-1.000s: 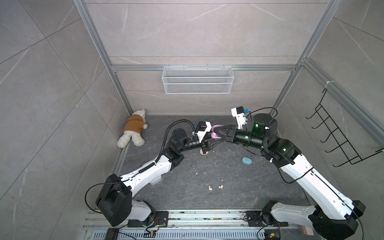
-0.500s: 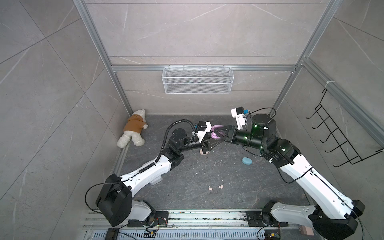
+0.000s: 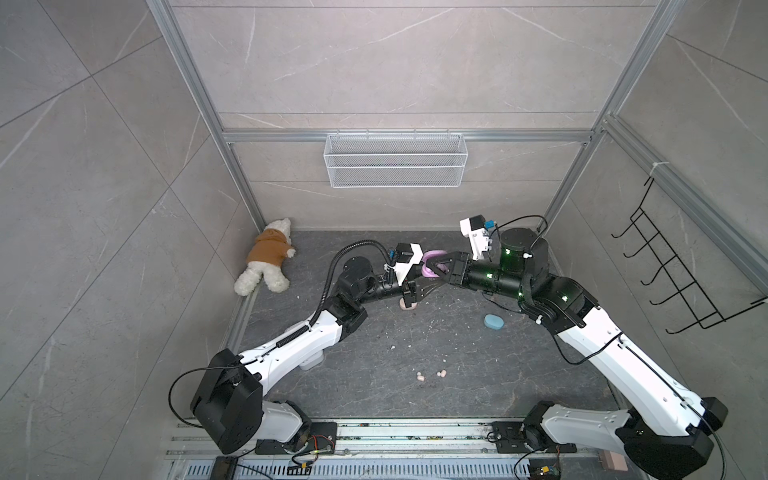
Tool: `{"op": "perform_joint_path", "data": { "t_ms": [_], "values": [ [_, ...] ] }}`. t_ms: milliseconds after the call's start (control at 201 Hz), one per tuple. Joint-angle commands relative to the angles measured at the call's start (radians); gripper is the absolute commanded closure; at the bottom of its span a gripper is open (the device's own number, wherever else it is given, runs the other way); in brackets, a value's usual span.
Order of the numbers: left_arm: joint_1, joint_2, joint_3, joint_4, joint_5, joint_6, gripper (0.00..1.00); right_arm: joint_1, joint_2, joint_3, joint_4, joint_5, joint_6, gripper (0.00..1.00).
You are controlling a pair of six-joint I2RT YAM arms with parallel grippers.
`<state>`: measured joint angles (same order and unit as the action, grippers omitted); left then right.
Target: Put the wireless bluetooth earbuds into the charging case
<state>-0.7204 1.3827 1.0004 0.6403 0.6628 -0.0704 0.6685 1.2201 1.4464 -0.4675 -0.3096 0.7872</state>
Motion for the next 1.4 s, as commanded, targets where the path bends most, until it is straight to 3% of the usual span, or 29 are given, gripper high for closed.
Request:
{"op": "perform_joint_path", "data": {
  "t_ms": [0,463,747,1025,1394],
  "values": [
    [-0.002,-0.046,0.024,0.033,-0.001,0.03,0.98,0.007,0.001,0.03,-0.056,0.018,-0.035,0.76],
    [-0.002,-0.046,0.013,0.016,-0.019,0.047,0.98,0.008,-0.011,0.118,-0.143,0.033,-0.063,0.65],
    [-0.002,-0.061,0.004,-0.018,-0.026,0.065,0.99,0.007,0.023,0.289,-0.332,0.093,-0.15,0.62],
    [-0.002,-0.08,-0.006,-0.046,-0.014,0.073,0.99,-0.006,0.199,0.534,-0.5,0.095,-0.236,0.6],
    [-0.002,-0.107,-0.009,-0.072,0.006,0.092,0.98,-0.03,0.543,1.087,-0.937,0.08,-0.397,0.6]
  ]
}}
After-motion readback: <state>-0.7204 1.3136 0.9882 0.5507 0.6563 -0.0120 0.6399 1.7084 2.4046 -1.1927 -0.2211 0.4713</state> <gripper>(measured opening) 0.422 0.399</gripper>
